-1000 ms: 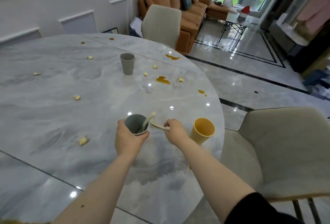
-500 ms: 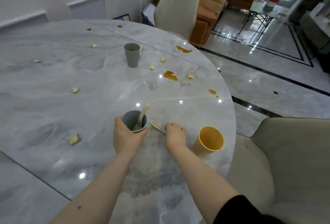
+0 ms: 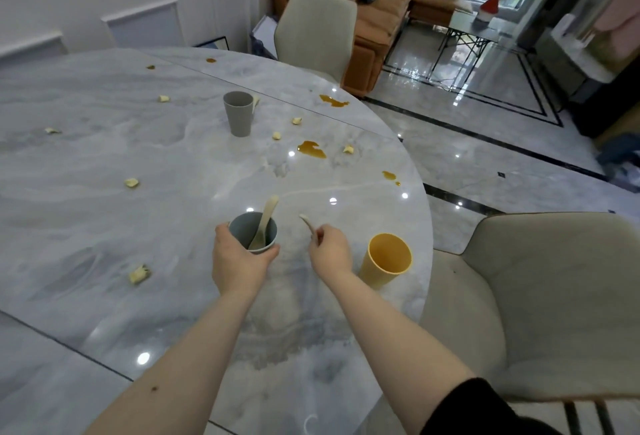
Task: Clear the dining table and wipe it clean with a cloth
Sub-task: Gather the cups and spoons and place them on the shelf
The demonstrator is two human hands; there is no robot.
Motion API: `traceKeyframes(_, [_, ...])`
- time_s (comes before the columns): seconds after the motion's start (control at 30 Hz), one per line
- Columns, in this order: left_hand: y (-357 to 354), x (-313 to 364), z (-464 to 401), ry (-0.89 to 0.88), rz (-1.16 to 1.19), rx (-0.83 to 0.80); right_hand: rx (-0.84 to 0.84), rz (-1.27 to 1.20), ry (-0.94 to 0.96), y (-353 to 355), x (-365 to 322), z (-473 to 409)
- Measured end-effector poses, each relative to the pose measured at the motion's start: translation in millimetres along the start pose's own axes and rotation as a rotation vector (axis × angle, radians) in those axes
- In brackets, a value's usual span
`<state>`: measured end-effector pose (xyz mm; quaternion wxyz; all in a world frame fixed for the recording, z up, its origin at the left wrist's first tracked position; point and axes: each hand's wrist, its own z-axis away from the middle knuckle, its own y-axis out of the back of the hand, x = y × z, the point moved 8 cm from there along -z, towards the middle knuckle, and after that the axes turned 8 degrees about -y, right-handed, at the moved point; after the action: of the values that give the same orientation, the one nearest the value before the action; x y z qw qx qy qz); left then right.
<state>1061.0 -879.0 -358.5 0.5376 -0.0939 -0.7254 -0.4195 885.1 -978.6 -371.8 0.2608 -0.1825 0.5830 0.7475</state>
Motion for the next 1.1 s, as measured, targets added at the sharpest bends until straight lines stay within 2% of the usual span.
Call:
traceKeyframes(0.2, [-3.2,23.6,17.0,-0.055,0.035,-0.067,0.217,-0.234,0.065,52.5,-2.4,36.1])
traceKeyframes(0.43, [-18.3,51.6,41.1,-0.096,0.073,-0.151,0.389,-0.501,0.164,113.1,10.6,69.1])
traceKeyframes(0.6, [-35.1,69.4,60.3,-0.111,0.066,-0.218,0.559,-0.492,0.141,142.0,39.3,81.8])
traceKeyframes(0.77, [-50.1,71.6,71.9,-0.126,0.061,-0.249,0.549,-0.48,0.004,136.8,75.0,80.3])
traceKeyframes(0.9, [-59.4,64.8,75.7,-0.121,0.037,-0.261,0.531,-0.298,-0.056,124.7,90.3,74.2])
traceKeyframes(1.1, [-67.3,56.8,75.5,-0.12,0.0,-0.265,0.416,-0.238,-0.109,104.0,99.8,61.9])
